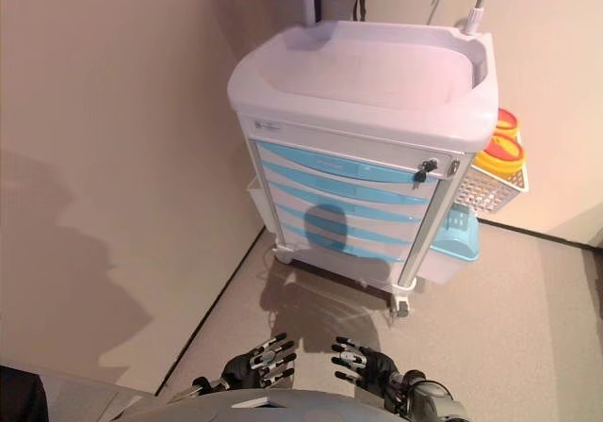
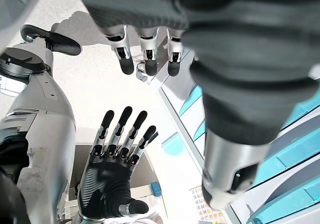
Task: Open the drawer and pick up the medicine
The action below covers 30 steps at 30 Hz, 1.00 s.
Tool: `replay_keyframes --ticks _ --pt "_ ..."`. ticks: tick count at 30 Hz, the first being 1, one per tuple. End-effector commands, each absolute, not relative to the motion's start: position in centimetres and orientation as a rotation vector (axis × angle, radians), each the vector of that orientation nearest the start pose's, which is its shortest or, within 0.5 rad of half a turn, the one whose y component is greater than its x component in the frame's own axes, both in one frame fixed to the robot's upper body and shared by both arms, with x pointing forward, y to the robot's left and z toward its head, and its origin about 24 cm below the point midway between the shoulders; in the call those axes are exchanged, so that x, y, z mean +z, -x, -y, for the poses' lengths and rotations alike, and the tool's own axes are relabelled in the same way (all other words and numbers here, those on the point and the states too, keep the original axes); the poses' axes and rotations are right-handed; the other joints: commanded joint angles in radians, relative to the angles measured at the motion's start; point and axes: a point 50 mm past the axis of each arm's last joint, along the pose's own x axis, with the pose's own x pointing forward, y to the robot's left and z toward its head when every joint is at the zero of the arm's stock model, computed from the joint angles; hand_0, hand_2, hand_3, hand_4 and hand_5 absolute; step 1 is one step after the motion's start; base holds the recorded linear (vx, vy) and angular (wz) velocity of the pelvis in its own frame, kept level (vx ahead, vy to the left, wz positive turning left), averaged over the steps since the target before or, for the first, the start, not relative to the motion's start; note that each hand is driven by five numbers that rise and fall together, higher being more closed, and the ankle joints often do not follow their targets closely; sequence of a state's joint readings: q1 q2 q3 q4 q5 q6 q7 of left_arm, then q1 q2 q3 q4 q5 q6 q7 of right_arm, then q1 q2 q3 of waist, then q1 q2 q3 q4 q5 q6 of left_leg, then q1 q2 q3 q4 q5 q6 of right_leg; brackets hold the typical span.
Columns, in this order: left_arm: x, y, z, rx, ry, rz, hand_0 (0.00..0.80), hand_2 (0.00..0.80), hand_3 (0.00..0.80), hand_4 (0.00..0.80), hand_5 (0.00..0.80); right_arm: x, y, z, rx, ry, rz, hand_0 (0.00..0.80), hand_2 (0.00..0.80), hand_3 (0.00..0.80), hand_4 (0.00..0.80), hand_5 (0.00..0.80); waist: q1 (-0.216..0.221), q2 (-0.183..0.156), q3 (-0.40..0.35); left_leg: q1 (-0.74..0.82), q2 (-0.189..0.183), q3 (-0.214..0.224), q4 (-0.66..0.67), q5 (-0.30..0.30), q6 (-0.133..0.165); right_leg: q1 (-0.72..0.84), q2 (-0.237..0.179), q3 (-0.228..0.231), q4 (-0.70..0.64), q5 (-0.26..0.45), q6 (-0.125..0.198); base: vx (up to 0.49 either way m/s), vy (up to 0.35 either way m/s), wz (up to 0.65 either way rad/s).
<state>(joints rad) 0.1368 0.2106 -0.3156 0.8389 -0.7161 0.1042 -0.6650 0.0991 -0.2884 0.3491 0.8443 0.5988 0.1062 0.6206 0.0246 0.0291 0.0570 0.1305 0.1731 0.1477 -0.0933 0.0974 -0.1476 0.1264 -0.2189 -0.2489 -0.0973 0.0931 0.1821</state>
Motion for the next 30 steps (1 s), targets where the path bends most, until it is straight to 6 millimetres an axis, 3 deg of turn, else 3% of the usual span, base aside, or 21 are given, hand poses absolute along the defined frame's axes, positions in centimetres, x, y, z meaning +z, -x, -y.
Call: replay_keyframes --ticks 1,11,19,30 --pt "-12.45 -13.82 -15.09 -0.486 0.698 -0.818 0.000 0.000 0.000 0.000 0.000 -12.54 -14.49 14.59 0.548 -0.525 -0.881 0.000 0.000 0.000 0.000 0.000 0.008 -0.036 0.049 0.016 -0.081 0.036 0.045 -0.092 0.083 -0.036 0.017 0.000 0.010 0.023 -0.033 0.000 0.000 0.00" --pt "-12.41 -13.78 -14.99 -0.486 0.730 -0.812 0.000 0.000 0.000 0.000 0.000 -12.56 -14.49 14.63 0.553 -0.522 -0.885 0.000 0.000 0.000 0.000 0.000 0.010 -0.038 0.048 0.014 -0.081 0.035 0.045 -0.093 0.083 -0.036 0.016 -0.001 0.010 0.022 -0.033 0.000 0.000 0.00" --pt "-12.37 -14.36 -15.61 -0.335 0.770 -0.754 0.000 0.000 0.000 0.000 0.000 -12.52 -14.54 14.52 0.546 -0.528 -0.883 0.000 0.000 0.000 0.000 0.000 0.017 -0.040 0.050 0.013 -0.082 0.028 0.047 -0.093 0.083 -0.033 0.015 -0.005 0.010 0.021 -0.034 0.000 0.000 0.00" --pt "-12.36 -14.10 -15.54 -0.329 0.761 -0.736 0.000 0.000 0.000 0.000 0.000 -12.61 -14.30 14.62 0.528 -0.543 -0.880 0.000 0.000 0.000 0.000 0.000 0.022 -0.044 0.058 0.011 -0.082 0.026 0.049 -0.095 0.085 -0.031 0.015 -0.008 0.010 0.022 -0.035 0.000 0.000 0.00"
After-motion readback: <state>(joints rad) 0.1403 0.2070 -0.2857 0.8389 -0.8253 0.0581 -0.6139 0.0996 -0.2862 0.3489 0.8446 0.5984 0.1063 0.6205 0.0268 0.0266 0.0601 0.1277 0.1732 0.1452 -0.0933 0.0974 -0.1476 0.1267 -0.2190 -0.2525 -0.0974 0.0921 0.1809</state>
